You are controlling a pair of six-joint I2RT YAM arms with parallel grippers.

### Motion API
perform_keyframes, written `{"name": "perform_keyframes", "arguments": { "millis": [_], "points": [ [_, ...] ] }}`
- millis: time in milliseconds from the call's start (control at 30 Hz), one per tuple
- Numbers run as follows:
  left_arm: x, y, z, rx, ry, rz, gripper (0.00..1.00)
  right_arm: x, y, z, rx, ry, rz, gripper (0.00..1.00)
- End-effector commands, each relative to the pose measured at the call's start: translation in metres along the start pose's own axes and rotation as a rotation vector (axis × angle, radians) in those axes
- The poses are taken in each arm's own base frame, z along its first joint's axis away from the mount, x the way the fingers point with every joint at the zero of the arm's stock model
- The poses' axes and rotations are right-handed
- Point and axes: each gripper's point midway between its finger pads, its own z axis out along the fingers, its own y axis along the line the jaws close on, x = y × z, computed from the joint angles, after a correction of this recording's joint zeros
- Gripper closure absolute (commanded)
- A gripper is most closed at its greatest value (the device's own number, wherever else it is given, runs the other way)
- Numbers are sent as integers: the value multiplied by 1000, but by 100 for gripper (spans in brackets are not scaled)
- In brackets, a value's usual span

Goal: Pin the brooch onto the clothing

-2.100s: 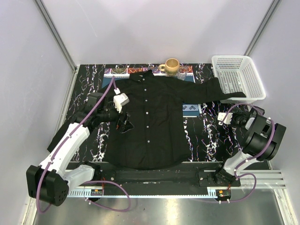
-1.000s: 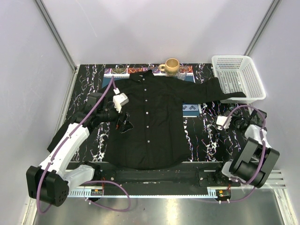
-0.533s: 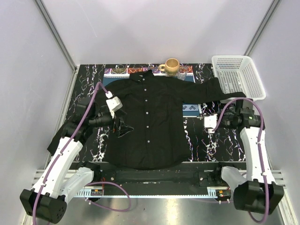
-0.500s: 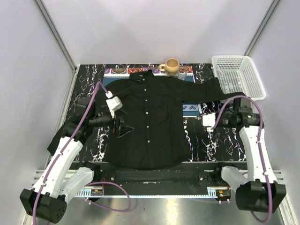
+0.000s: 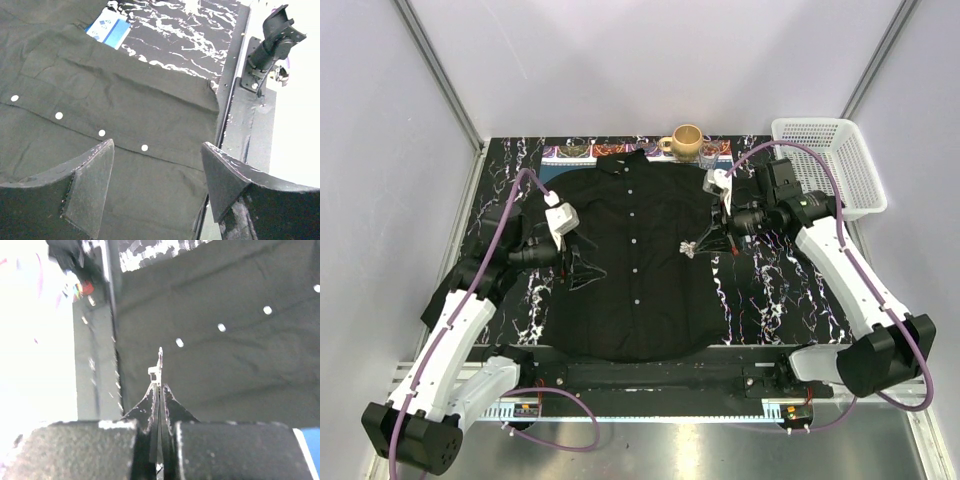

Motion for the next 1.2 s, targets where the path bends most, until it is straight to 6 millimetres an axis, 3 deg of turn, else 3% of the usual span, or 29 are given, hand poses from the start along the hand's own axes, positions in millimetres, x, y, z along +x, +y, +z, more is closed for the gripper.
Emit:
{"name": "perform_keyframes", "arguments": {
  "millis": [0, 33, 100, 133, 167, 233, 267, 300, 433, 633, 800, 1167],
  "points": [
    [-42, -22, -4, 108, -109, 47, 27, -58, 28, 2, -89, -200, 269, 100],
    [-48, -21, -2, 113, -134, 52, 27, -56, 32, 5, -108, -209, 387, 100],
    [-54, -23, -1, 108, -163, -30, 24, -77, 34, 2, -105, -290, 345, 100],
    [-53, -27, 0, 115, -177, -48, 21, -75, 36, 6, -124, -297, 448, 100],
    [-66, -29, 0, 117, -226, -51, 20, -88, 37, 3, -132, -348, 405, 100],
    [-81, -33, 2, 96, -278, -35, 19, -92, 44, 6, -178, -359, 509, 100],
    [-89, -34, 2, 91, -299, -50, 20, -102, 46, 4, -195, -392, 483, 100],
    [-93, -33, 6, 86, -307, -65, 20, -102, 52, 4, -227, -388, 559, 100],
    [-117, -38, 8, 122, -364, -149, 18, -113, 69, 2, -276, -417, 538, 100],
    [-124, -48, 15, 180, -387, -183, 12, -108, 78, 0, -264, -404, 484, 100],
    [-129, -54, 20, 199, -386, -151, 17, -104, 91, 1, -259, -360, 367, 100],
    [-131, -74, 31, 252, -350, -20, 22, -101, 102, 8, -265, -323, 279, 100]
  ]
}}
